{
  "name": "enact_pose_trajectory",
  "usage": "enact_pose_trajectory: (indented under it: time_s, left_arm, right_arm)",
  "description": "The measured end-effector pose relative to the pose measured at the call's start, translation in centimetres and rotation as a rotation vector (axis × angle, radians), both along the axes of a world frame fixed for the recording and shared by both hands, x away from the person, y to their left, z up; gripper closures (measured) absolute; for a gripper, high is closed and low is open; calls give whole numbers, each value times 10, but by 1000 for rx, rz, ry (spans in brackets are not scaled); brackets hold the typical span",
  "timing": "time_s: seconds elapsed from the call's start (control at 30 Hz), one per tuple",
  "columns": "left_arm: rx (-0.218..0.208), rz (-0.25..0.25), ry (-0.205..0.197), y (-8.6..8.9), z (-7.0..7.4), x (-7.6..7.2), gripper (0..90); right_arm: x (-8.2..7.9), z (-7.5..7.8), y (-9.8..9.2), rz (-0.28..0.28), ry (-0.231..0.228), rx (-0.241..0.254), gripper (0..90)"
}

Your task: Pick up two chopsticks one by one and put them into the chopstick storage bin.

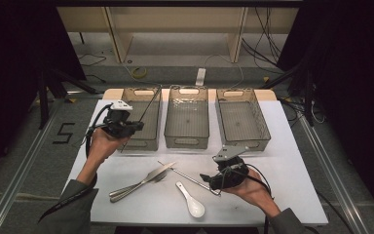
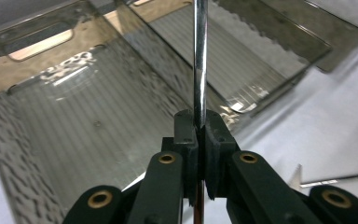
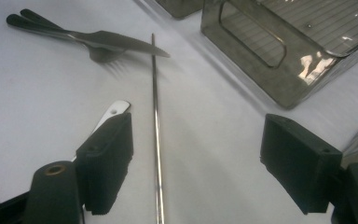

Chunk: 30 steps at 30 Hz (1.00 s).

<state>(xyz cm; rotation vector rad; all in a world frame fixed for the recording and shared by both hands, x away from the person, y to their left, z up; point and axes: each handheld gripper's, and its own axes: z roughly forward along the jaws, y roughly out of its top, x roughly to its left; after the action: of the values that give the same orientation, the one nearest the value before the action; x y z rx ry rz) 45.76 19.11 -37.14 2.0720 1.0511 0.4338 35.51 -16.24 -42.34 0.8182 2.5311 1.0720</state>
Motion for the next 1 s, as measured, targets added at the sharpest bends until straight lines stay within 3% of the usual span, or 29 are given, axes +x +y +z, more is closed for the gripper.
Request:
enact_pose_trajectory:
  time_s: [0.23,0.57,1.0]
  left_arm:
    - [-6,63,25,9,-1,25,851]
    - [17,117,23,11,1,57,851]
    - [19,201,57,21,-24,78,848]
  right_arm:
    - [-4,-3,2,20,2,-15,263]
    - [-6,-5,2,30,10,-12,263]
    - [-8,-6,2,42,15,-18,262]
